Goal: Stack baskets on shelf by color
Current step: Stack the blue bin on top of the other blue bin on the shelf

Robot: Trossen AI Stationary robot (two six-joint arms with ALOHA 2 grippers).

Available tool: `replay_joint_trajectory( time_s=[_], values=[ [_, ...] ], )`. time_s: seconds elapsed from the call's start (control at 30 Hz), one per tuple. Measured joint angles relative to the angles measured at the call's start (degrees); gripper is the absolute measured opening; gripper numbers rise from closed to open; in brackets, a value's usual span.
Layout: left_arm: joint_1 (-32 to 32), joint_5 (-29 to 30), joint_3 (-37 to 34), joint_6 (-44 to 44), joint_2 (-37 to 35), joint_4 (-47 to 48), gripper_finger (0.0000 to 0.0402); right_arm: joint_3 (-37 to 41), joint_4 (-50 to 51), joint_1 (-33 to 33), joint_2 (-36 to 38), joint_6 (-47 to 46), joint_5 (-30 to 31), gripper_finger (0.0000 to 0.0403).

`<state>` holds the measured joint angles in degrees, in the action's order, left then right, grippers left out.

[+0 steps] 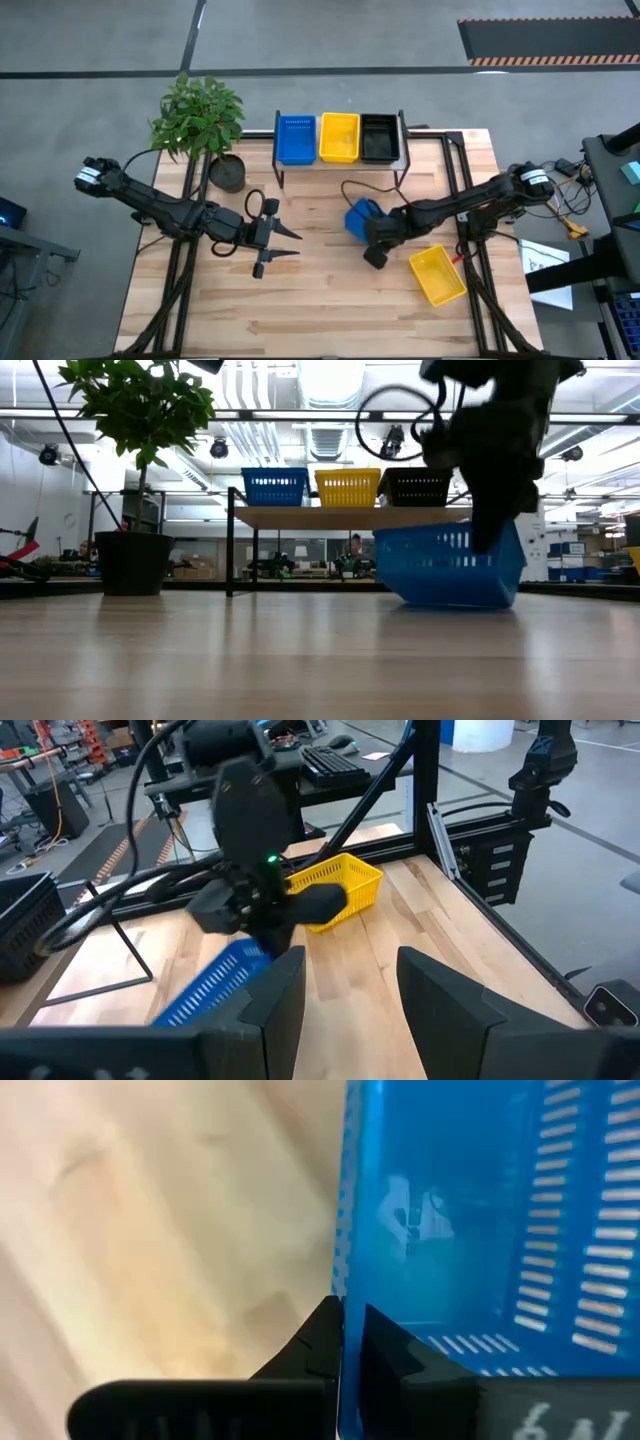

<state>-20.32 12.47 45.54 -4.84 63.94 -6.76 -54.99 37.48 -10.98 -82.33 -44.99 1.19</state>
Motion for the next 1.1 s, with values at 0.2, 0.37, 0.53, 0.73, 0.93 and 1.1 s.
replay_joint_trajectory(
  time_s=[0.2, 0.37, 0.53, 0.73, 0.93, 1.1],
  values=[
    [-0.1, -0.5, -0.6, 0.0, 0.0, -0.2, 0.0144, -1.8, -5.2, -5.6, -2.5, 16.7, -0.1, 0.0009],
    [-0.1, -0.6, -1.7, 0.0, 0.7, -0.4, 0.0144, -4.2, -6.5, -7.8, -6.7, 35.5, 0.3, 0.0009],
    [-0.1, -3.3, -3.0, 0.0, 4.9, -0.7, 0.0144, -6.9, -6.2, -7.9, -11.4, 55.1, 0.2, 0.0009],
    [-0.7, -9.4, -2.9, 0.0, 12.0, -2.2, 0.0144, -11.3, -5.5, -7.4, -15.8, 67.1, 0.4, 0.0009],
    [-0.9, -10.0, -2.1, 0.0, 15.9, -2.3, 0.0144, -15.0, -2.5, -7.1, -17.9, 69.8, 1.8, 0.0011],
    [-1.1, -10.6, -2.1, 0.1, 15.9, -2.2, 0.0144, -15.7, -0.7, -7.1, -17.8, 70.4, 1.9, 0.0042]
  ],
)
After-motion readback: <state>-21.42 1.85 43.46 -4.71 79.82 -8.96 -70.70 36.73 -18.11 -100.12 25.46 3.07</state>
